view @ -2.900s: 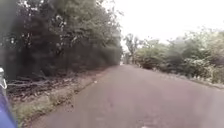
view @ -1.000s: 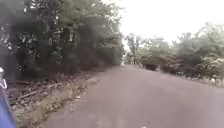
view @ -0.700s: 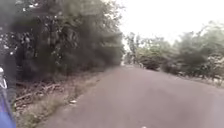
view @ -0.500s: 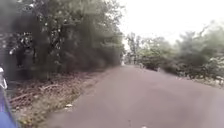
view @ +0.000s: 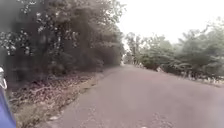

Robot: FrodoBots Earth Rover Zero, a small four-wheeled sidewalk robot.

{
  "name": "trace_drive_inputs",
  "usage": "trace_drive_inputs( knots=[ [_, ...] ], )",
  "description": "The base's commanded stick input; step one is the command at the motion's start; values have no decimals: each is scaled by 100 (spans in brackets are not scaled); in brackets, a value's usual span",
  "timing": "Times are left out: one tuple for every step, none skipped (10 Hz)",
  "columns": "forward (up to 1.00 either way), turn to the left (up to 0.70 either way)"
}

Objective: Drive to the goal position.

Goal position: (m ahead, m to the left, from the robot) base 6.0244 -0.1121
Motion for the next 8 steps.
trace_drive_inputs(
  knots=[
    [70,-1],
    [70,-1],
    [70,-1],
    [70,-1],
    [70,-1],
    [70,-11],
    [70,-8],
    [70,-4]
  ],
)
